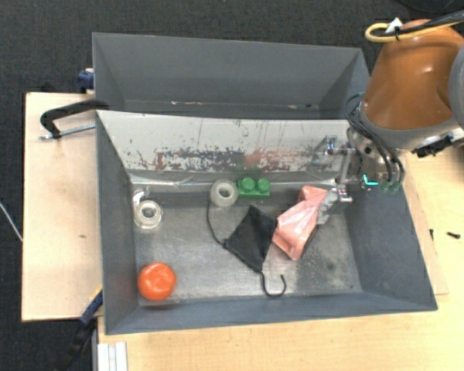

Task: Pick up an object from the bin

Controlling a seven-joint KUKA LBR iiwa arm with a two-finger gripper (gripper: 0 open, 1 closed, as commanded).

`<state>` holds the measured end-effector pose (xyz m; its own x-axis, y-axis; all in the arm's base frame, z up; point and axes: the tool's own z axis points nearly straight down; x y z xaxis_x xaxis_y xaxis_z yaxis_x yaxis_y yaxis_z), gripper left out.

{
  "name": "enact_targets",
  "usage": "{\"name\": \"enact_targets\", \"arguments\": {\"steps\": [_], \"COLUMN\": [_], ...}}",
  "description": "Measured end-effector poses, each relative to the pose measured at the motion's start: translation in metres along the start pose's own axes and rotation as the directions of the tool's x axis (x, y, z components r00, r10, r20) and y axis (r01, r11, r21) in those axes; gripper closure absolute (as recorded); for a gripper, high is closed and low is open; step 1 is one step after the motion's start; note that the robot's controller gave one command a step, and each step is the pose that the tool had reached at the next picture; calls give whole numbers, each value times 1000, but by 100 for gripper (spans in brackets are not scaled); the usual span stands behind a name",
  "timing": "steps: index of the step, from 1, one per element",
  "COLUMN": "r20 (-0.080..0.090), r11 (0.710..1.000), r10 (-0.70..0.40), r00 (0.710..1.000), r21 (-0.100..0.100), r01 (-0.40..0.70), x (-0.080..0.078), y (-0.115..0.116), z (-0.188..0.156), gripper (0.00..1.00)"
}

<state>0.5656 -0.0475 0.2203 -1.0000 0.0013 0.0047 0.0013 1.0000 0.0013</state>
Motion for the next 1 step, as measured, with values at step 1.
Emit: {"name": "enact_targets", "arguments": {"steps": [1], "r20": [8], "r11": [1000], "r10": [-1], "r00": [1000], "r21": [1], "r01": [1], "x": [-2], "y": [0], "z": [-4], "gripper": [0]}}
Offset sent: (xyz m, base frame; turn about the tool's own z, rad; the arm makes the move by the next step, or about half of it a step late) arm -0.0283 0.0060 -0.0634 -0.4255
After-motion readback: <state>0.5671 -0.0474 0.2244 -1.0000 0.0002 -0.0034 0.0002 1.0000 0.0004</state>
